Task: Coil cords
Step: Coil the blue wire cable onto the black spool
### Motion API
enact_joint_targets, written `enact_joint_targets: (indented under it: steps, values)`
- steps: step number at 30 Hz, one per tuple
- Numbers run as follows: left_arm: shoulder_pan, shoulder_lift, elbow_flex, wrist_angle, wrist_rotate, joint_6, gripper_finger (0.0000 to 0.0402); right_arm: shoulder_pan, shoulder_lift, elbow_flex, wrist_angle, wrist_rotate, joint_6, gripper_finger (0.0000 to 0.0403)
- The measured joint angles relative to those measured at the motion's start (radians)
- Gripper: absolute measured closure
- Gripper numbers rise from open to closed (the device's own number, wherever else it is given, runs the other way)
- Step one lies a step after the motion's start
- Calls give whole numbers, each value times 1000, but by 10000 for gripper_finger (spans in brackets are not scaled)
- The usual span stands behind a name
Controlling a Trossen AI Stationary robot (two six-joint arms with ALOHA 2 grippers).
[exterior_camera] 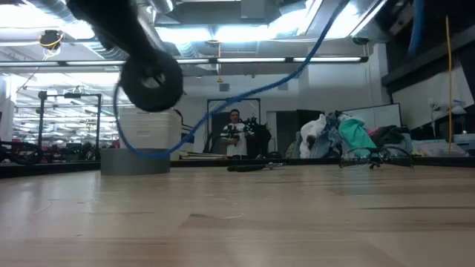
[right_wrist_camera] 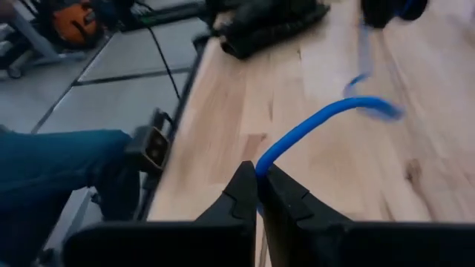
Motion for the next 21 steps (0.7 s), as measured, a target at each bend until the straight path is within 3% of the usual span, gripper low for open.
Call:
enact_joint_targets:
  steps: [13,21]
  values:
    - [-294,6,0,116,-203,170,401,175,-237,0,-39,187,-147,396]
    - [-344,85,0,148,-250,297,401,184,-229,103,-33,163,-263,396]
